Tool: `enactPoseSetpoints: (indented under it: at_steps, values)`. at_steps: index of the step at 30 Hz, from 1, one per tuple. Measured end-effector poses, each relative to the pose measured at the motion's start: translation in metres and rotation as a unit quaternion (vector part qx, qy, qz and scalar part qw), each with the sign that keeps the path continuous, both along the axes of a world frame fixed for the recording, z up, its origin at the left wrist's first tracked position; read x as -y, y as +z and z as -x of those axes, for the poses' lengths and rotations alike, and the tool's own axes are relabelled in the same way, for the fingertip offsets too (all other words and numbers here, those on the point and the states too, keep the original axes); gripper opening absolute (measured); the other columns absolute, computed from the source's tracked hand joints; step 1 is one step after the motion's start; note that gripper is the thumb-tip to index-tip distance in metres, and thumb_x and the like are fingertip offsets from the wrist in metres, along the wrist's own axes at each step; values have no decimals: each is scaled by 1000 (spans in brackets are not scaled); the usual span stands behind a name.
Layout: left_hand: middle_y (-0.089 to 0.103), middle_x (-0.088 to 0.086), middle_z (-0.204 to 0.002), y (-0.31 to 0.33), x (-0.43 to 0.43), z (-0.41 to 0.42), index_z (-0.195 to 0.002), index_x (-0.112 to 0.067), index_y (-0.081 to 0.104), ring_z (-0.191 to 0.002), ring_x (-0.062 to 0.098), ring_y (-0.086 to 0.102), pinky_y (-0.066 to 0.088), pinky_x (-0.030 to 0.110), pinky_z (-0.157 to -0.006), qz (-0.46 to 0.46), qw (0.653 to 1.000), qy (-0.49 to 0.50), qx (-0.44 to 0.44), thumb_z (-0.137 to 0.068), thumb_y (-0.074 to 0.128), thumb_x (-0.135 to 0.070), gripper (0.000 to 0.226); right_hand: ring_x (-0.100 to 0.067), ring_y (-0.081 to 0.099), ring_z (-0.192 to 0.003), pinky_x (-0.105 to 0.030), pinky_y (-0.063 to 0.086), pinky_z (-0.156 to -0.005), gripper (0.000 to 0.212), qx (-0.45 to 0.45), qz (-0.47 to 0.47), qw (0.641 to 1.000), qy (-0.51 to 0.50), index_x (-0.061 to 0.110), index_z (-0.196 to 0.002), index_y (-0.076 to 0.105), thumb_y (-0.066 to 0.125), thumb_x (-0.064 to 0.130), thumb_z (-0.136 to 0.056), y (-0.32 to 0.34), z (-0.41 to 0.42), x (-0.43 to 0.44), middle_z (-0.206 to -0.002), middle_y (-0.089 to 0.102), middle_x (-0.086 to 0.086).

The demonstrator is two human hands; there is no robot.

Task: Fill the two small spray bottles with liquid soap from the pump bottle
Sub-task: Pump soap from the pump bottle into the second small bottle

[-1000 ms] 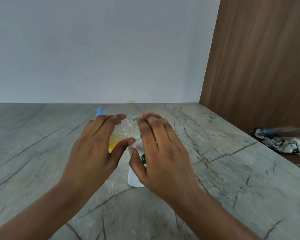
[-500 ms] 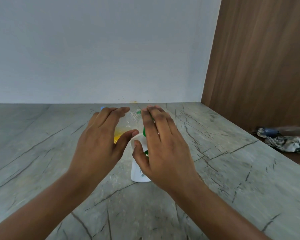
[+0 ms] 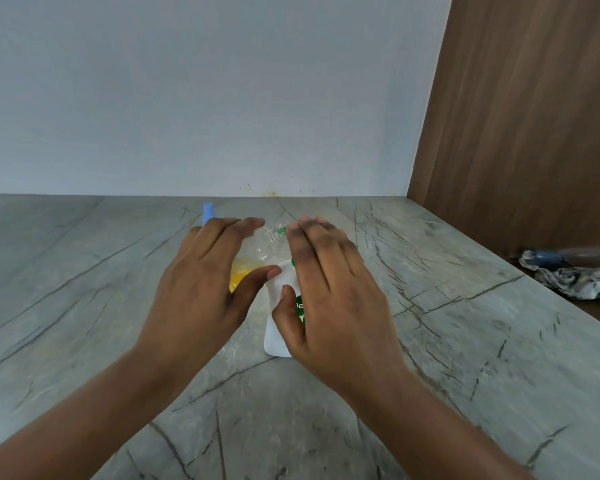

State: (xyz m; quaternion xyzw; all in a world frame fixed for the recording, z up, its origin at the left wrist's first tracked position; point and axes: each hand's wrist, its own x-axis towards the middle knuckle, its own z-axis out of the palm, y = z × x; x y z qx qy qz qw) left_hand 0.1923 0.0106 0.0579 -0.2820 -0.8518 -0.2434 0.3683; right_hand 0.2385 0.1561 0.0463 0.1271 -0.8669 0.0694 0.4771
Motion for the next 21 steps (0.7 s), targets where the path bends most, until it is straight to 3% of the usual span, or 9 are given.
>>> enactPoseSetpoints:
  at_steps: [6, 21]
  values:
    - [58, -1, -108, -3, 1, 3, -121, -16, 55, -92, 17, 56, 31, 13, -66, 6, 1000, 5, 7, -84, 45, -50, 51, -27, 48, -120, -33, 42, -101, 49, 16, 2, 1000, 2, -3, -125, 54, 49, 22, -83, 0, 4, 2, -123, 56, -16]
    - [58, -1, -108, 7, -2, 4, -122, -17, 55, -95, 19, 58, 38, 25, -72, -19, 1000, -4, 7, -84, 52, -47, 49, -28, 48, -121, -31, 40, -101, 52, 15, -9, 1000, -16, -3, -128, 52, 59, 22, -83, 10, 3, 0, -125, 55, -16]
